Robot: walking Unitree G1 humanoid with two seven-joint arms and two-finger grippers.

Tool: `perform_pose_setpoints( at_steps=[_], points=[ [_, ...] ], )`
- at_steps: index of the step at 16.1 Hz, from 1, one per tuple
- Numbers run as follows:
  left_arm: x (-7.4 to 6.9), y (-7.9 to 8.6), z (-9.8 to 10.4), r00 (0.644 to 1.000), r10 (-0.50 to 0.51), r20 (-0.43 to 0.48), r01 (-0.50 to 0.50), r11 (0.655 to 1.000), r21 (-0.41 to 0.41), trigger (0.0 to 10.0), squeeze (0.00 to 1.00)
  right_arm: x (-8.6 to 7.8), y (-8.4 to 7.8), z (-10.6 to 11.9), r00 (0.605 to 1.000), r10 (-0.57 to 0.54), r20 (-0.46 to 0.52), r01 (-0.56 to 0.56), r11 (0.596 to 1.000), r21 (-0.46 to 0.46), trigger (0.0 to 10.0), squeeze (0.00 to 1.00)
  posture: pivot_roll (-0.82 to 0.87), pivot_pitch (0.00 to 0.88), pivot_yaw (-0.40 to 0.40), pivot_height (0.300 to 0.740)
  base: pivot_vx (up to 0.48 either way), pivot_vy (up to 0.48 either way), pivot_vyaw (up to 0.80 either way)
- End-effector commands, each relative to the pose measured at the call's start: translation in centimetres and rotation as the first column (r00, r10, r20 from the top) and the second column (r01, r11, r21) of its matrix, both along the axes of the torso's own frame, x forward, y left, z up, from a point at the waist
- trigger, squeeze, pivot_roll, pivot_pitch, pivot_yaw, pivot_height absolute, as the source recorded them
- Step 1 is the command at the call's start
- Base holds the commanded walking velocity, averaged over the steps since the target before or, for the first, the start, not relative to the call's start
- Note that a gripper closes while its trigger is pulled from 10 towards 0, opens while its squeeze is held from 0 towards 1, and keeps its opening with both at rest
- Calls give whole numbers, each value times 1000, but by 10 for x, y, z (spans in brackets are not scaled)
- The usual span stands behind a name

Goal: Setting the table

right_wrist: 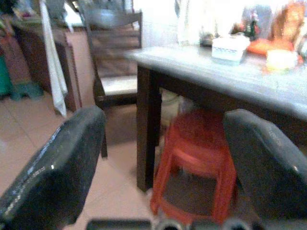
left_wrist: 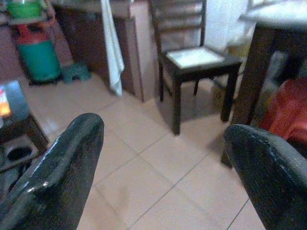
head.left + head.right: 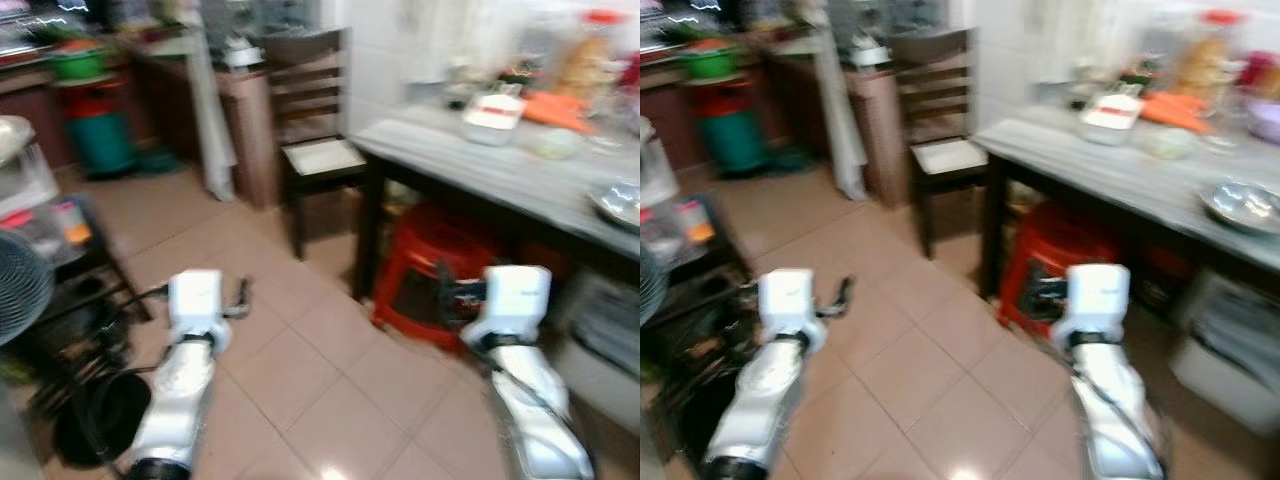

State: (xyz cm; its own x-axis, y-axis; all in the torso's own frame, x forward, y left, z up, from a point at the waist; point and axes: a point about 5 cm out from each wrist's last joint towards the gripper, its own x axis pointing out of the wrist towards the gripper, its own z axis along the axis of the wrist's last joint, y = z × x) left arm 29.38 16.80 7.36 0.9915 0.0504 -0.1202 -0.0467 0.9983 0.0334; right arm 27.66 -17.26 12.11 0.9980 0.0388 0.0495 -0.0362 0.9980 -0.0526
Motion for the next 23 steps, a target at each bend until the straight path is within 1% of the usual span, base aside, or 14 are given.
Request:
perform_pose_setpoints(
  at_steps=[1, 6, 8, 9, 10, 11, 12, 19, 23],
  points=[
    [4, -6, 6, 1000, -21, 19, 21, 1000, -9, 10000, 0, 2, -6, 6, 1000, -20, 19, 21, 1000, -13, 10000, 0, -71, 15, 52, 740, 0, 480, -800],
    [4, -8, 6, 999, -31, 19, 31, 1000, -3, 10000, 0, 2, -6, 7, 1000, -21, 21, 21, 1000, -17, 10000, 0, -74, 13, 51, 740, 0, 480, -800],
    [4, -8, 9, 998, -40, 44, 39, 999, 18, 10000, 0, 2, -6, 7, 1000, -19, 19, 20, 1000, -20, 10000, 0, -74, 13, 51, 740, 0, 0, -800],
    [3, -10, 10, 996, -70, 48, 71, 997, -14, 10000, 0, 2, -7, 7, 1000, -18, 21, 19, 1000, -20, 10000, 0, -74, 13, 51, 740, 0, 0, 0],
    [3, -12, 10, 995, -89, 51, 90, 996, -25, 10000, 0, 2, -7, 7, 1000, -18, 21, 19, 1000, -21, 10000, 0, -74, 13, 51, 740, 0, 0, 0],
    [2, -14, 11, 992, -113, 49, 114, 993, -9, 10000, 0, 2, -7, 8, 1000, -18, 23, 19, 1000, -22, 10000, 0, -74, 12, 50, 740, 0, 0, 0],
    [2, -15, 10, 992, -120, 48, 121, 992, -21, 10000, 0, 2, -6, 8, 1000, -18, 24, 18, 1000, -23, 10000, 0, -74, 12, 50, 740, 0, 0, 0],
    [-2, -19, 7, 988, -149, 37, 150, 988, -29, 10000, 0, 1, -6, 5, 1000, -22, 12, 22, 1000, -19, 10000, 0, -78, 14, 54, 740, 0, -432, 0],
    [-2, -20, 7, 988, -150, 37, 151, 988, -31, 10000, 0, 1, -6, 5, 1000, -19, 13, 19, 1000, -19, 10000, 0, -77, 16, 54, 740, 0, -456, -595]
  ],
)
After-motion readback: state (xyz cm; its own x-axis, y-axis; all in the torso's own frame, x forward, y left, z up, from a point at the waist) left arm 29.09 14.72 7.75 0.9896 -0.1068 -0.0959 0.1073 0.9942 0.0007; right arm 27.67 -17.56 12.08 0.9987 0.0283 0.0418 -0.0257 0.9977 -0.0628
